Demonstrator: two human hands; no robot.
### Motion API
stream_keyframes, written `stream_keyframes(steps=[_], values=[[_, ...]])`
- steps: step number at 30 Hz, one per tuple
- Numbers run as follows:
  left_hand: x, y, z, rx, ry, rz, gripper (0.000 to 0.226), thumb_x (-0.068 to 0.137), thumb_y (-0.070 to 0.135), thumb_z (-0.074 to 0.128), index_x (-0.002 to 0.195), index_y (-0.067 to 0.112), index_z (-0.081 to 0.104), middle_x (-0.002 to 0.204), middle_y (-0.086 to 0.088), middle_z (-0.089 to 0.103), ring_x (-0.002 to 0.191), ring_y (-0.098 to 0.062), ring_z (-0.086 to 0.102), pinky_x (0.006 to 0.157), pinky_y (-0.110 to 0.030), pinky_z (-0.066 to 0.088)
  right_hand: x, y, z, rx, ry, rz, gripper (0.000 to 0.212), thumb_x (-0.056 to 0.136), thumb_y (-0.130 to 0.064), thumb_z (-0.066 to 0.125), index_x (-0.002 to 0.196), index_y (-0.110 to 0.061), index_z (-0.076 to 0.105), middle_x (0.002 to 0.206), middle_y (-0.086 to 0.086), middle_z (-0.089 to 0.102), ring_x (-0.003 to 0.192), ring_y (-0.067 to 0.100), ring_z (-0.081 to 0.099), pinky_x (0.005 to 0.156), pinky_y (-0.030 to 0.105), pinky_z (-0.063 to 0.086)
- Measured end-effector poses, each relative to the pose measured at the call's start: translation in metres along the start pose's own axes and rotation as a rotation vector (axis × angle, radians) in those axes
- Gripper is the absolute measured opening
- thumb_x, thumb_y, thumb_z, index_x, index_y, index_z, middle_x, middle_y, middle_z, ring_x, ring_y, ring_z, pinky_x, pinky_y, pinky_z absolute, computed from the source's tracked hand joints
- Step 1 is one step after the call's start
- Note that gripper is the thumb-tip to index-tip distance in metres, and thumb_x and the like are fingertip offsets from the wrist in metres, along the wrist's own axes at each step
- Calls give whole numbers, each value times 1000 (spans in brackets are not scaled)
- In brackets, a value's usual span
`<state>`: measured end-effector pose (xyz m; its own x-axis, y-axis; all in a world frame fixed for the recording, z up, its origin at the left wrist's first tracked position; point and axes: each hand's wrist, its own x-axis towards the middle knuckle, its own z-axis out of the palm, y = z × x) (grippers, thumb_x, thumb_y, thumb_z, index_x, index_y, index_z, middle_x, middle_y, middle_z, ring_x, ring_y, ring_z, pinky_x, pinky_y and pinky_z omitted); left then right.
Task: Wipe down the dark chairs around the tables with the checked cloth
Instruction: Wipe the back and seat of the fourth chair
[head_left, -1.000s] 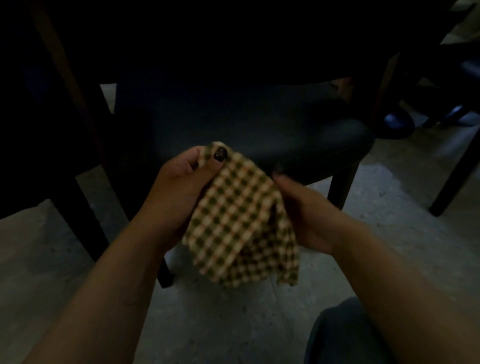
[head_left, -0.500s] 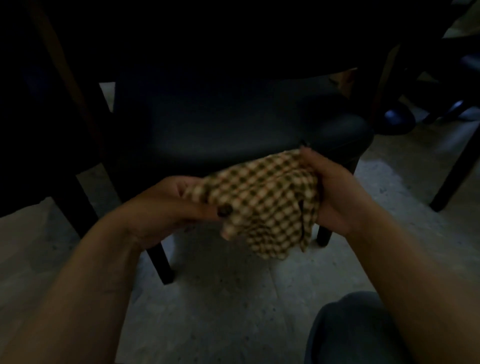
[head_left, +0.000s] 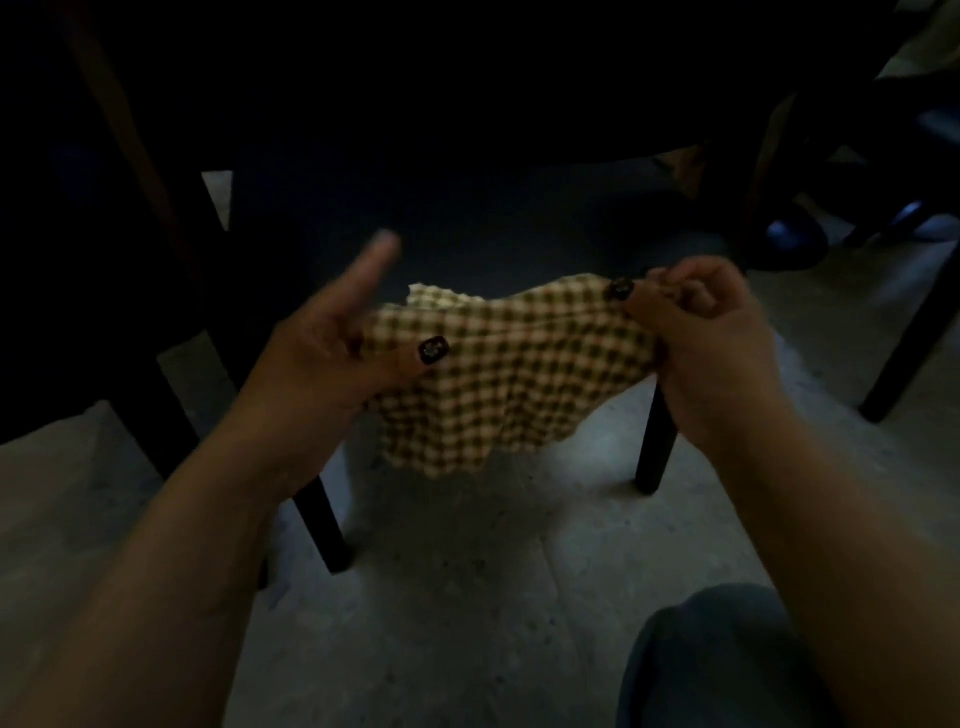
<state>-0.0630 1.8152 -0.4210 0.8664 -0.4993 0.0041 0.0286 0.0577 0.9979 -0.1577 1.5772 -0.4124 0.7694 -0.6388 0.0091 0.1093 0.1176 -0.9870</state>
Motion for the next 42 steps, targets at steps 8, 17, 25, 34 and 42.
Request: stream_keyframes(steps=[8,17,25,34,42], values=[[-5,10,7,181,123,219,35,65,13,74,99,20,71,101,2,71,95,-7,69,73,-15,54,-7,-33,-14,-222,-138,-36,32,51,-24,72,82,-26,66,103,-12,67,98,6,64,80,23,55],[1,9,0,453,398,417,26,73,16,81,90,31,69,96,5,66,84,1,64,71,-8,50,-12,-27,-10,-1006,-186,-453,35,78,-15,73,86,-43,55,137,-4,43,107,8,54,87,17,44],[2,7,-2,412,375,438,16,73,24,79,80,31,66,94,10,58,87,1,59,72,-8,47,-11,-37,-11,-24,-183,-39,35,92,2,46,103,-25,64,106,-10,68,95,6,67,72,22,56],[1,9,8,183,224,278,8,82,26,65,78,20,60,72,20,67,74,5,64,63,-10,48,-6,-30,-15,-1075,-159,-548,7,81,-36,59,86,-38,61,106,-12,56,100,9,56,89,32,48],[6,0,24,197,250,103,14,84,26,70,74,26,60,69,15,66,74,-3,63,64,-23,49,-18,-28,2,-727,-70,-325,19,88,-19,60,97,-36,56,76,-15,63,73,-6,61,66,15,50]])
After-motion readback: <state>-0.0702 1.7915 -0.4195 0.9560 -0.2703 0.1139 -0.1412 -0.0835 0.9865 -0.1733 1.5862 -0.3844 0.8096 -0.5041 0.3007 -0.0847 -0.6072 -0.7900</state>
